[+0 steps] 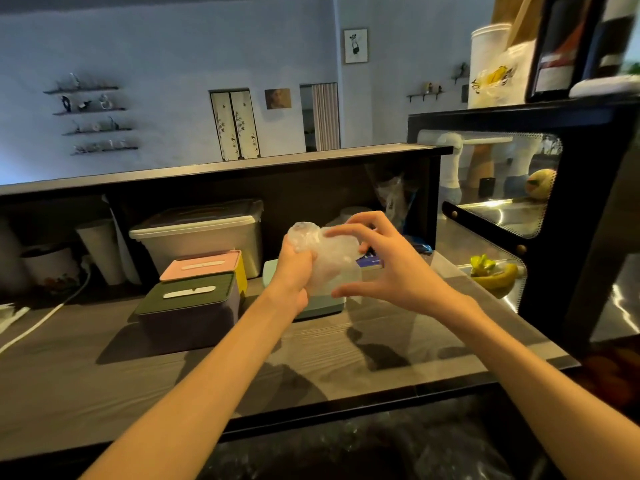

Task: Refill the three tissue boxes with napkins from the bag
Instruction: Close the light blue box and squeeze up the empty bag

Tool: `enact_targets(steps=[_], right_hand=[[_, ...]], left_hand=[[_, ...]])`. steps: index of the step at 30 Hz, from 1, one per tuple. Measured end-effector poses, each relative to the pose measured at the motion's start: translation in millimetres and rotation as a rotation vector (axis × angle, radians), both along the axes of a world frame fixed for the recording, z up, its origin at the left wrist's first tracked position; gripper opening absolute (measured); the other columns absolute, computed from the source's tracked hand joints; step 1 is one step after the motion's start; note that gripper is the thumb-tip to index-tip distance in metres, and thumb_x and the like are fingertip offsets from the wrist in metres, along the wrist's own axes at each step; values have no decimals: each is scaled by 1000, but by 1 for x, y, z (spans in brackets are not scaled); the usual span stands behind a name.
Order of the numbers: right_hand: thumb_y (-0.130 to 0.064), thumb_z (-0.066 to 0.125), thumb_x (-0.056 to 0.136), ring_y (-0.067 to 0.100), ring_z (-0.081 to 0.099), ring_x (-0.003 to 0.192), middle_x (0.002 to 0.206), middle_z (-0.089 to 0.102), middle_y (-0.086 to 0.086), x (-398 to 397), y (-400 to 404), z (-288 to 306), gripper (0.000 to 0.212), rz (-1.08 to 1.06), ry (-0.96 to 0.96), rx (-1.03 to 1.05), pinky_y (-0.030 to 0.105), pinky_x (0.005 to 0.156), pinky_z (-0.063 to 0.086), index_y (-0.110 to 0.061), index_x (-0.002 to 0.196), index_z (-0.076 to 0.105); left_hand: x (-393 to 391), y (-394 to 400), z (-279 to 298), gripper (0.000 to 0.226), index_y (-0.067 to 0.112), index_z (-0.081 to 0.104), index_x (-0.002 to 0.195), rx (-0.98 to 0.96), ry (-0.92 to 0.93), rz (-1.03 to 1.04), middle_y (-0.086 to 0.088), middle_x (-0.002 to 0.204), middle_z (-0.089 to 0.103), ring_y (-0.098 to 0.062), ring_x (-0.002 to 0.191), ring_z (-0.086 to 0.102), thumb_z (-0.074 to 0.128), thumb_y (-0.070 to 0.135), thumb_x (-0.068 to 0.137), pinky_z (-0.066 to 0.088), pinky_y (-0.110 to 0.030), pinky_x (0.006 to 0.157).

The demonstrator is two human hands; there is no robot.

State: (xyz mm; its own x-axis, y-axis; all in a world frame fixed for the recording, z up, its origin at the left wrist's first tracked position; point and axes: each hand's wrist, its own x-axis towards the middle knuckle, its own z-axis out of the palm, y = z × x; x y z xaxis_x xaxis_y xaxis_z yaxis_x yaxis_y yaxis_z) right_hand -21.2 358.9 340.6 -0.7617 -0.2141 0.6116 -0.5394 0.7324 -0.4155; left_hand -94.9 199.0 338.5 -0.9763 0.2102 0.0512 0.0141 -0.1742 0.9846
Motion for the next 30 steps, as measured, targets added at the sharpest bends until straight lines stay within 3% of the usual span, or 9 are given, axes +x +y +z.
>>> enact_targets(steps=[2, 4, 8, 11, 15, 17, 21, 26, 30], right_hand=[[-33, 86, 80, 3, 56, 104, 123, 53, -15, -2, -2, -7, 42, -6, 105, -63, 20, 84, 53, -33, 117, 67], [-19, 81, 86, 4, 65, 92, 106, 66, -11, -2, 1, -12, 24, -69, 119, -246, 27, 80, 57, -24, 108, 71], [-5, 71, 91, 12, 75, 86, 90, 77, 2, 4, 6, -11, 23, -24, -217, -698, 30, 78, 61, -15, 110, 64], [-8, 72, 91, 17, 76, 88, 94, 79, 5, 14, 5, -11, 27, 42, -355, -819, 28, 78, 61, -10, 117, 63], [-9, 76, 85, 3, 67, 80, 91, 72, -2, 22, 15, -14, 21, -249, -171, -707, 22, 70, 52, -18, 103, 69], [-8, 80, 78, 1, 55, 74, 90, 63, -4, 31, 23, -16, 30, -377, -61, -619, 18, 64, 43, -21, 100, 66], [0, 75, 79, 12, 67, 80, 89, 69, 0, 69, 39, -27, 31, -269, -119, -616, 20, 66, 53, -16, 103, 62], [-12, 69, 96, 14, 68, 116, 128, 68, -1, 137, 74, -38, 52, 106, -415, -791, 31, 97, 57, -34, 140, 52], [-33, 76, 90, -2, 61, 115, 122, 67, -12, 159, 90, -72, 26, -231, -215, -524, 22, 101, 51, -32, 115, 73]], left_hand=[[13, 3, 5, 33, 15, 60, 128, 67, -104, -125, -12, 107, 72, -24, 92, 72, 46, 17, 99, 60, -39, 70], [25, 7, 8, 40, 11, 63, 126, 125, -120, -240, -12, 105, 73, -23, 89, 69, 45, 34, 100, 57, -37, 72], [38, 20, 10, 59, 19, 67, 120, 88, -28, -326, -9, 108, 76, -22, 96, 73, 35, 66, 99, 55, -43, 91], [40, 32, 10, 80, 19, 65, 122, 140, -78, -267, -12, 115, 75, -27, 110, 70, 25, 81, 91, 51, -49, 103], [60, 65, 5, 29, 27, 64, 111, 102, -60, -74, -13, 118, 72, -30, 108, 70, 52, 52, 101, 57, -49, 95], [68, 82, 0, 17, 26, 62, 112, 107, -30, -23, -13, 119, 70, -31, 109, 69, 57, 39, 102, 55, -52, 97], [76, 109, -20, 19, 28, 59, 120, 33, 64, -61, -12, 120, 66, -31, 110, 67, 55, 21, 103, 60, -42, 83], [91, 129, -39, 15, 17, 61, 107, 24, -42, -87, -10, 95, 66, -23, 77, 63, 48, 25, 106, 49, -27, 54], [126, 154, -52, 43, 13, 63, 101, 19, -235, -302, -10, 91, 67, -22, 77, 63, 34, 44, 102, 51, -34, 70]])
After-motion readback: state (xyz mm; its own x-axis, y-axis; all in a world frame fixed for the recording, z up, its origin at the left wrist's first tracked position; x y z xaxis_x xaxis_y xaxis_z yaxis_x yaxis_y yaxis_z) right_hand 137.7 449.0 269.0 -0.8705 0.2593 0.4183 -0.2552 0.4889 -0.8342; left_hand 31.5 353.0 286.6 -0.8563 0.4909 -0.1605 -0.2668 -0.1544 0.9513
